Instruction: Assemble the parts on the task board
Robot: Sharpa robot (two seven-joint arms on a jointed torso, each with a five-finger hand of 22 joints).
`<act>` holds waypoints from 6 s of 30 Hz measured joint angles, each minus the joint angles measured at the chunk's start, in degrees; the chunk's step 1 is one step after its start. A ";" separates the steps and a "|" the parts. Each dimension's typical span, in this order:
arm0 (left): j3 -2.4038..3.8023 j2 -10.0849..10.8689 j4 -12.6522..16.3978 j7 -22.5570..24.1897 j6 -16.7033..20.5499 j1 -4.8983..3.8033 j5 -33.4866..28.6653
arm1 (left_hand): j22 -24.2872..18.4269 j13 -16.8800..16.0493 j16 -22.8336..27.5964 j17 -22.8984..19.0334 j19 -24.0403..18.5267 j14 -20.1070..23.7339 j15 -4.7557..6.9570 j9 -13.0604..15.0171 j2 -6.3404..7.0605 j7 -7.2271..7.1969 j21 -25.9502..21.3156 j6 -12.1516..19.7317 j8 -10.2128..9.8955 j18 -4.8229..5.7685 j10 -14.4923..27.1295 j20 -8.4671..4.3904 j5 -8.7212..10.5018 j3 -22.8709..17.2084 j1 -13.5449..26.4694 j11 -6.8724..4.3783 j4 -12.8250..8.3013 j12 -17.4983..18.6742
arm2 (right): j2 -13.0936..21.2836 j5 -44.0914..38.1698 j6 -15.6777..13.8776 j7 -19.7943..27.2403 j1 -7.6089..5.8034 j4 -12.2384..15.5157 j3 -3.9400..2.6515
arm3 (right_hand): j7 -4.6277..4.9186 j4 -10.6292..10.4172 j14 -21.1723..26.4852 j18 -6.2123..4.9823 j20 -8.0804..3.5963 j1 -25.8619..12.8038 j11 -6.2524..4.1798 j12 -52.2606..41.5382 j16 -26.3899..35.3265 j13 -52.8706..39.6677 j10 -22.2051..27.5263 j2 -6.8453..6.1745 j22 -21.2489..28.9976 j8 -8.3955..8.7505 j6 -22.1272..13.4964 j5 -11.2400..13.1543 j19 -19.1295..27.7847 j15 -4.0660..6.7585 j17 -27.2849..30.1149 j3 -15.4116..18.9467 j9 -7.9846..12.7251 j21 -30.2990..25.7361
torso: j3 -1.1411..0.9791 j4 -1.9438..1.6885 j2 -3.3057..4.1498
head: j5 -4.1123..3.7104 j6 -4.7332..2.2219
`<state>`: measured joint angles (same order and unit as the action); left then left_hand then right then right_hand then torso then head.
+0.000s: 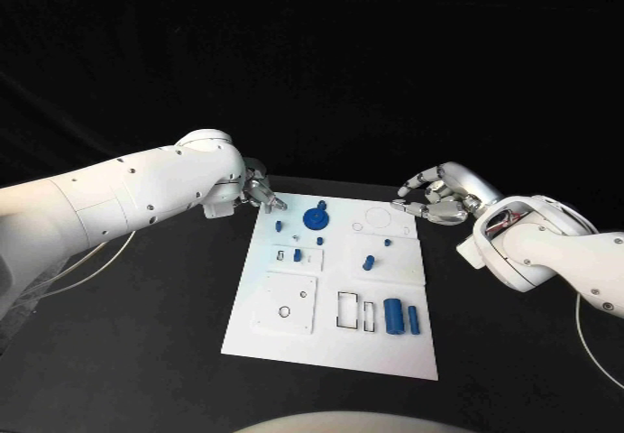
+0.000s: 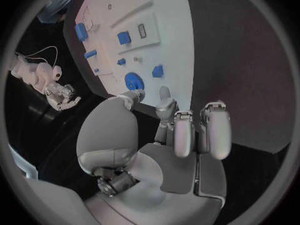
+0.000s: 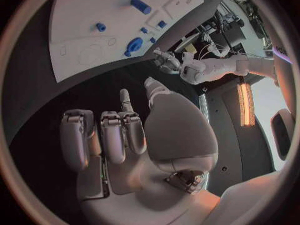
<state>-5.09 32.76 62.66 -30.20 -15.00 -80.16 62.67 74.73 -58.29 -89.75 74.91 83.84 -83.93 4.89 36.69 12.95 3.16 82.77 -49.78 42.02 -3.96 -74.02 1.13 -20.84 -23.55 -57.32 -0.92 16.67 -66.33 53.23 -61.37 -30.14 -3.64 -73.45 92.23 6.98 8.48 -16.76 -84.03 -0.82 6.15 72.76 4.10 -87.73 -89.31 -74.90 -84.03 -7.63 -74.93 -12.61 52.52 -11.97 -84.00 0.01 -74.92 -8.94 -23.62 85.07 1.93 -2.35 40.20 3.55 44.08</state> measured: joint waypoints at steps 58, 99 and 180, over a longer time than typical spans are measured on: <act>-0.56 -2.87 -4.19 0.00 -3.98 1.50 -3.28 | 0.21 0.46 0.00 0.00 -0.20 -0.21 -0.20 -0.69 -2.93 0.00 0.00 0.00 -0.90 0.01 0.20 0.20 0.68 0.53 -6.67 0.20 -0.26 0.27 | -0.62 -0.24 -0.41 0.09 0.03 -0.18 0.00 | 0.00 0.01 0.00 0.00 0.00 -0.23 0.00 0.00 0.00 -0.02 0.00 0.23 -0.01 0.00 0.00 -0.23 0.00 0.00 0.01 -0.01 0.04 0.00 | -0.03 0.07 0.00 | 0.31 0.95; -0.08 7.79 11.32 1.50 2.81 1.56 -11.38 | 0.19 0.82 0.00 0.00 -0.13 -0.01 -0.41 0.50 -2.14 0.22 0.32 0.35 -0.70 0.01 -0.55 0.56 0.39 -10.38 -15.89 -0.10 -1.98 0.88 | -0.36 -0.31 -0.62 0.16 0.08 -0.31 0.00 | 0.00 0.01 0.00 0.00 0.00 -0.23 0.00 0.00 0.00 -0.01 0.00 0.23 0.02 -0.23 0.00 -0.46 0.00 0.00 -0.02 -0.01 0.04 0.00 | -0.15 -0.26 -0.52 | 1.07 0.58; -1.64 8.49 17.11 1.32 2.36 4.20 -1.03 | 0.21 -0.53 0.00 0.04 -0.12 -0.01 -0.41 0.61 -0.29 0.13 0.72 -0.75 -0.44 0.89 -2.02 0.53 0.03 -12.34 -14.75 -0.29 -2.36 -0.34 | -0.17 -0.31 -0.80 0.27 0.62 -0.14 0.00 | 0.00 0.01 0.00 0.00 0.00 -0.22 0.00 0.00 0.00 0.00 0.00 0.23 0.02 -0.22 0.00 -0.46 0.00 0.00 0.01 -0.01 0.12 0.00 | -0.18 -0.26 -0.42 | 1.70 2.04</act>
<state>-6.73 41.25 79.76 -28.87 -12.64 -75.96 61.64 74.94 -58.82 -89.75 74.95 83.72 -83.94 4.48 37.29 12.65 3.29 83.49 -50.53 41.59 -3.07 -76.03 1.66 -20.81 -35.89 -72.07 -1.21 14.30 -66.67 53.06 -61.68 -30.95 -3.38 -72.83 92.08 6.98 8.48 -16.75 -84.03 -0.83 6.16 72.54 4.10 -87.73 -89.31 -74.90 -84.03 -7.40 -74.90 -12.83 52.52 -12.42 -84.00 0.01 -74.91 -8.95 -23.50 85.07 1.75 -2.61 39.78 5.25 46.12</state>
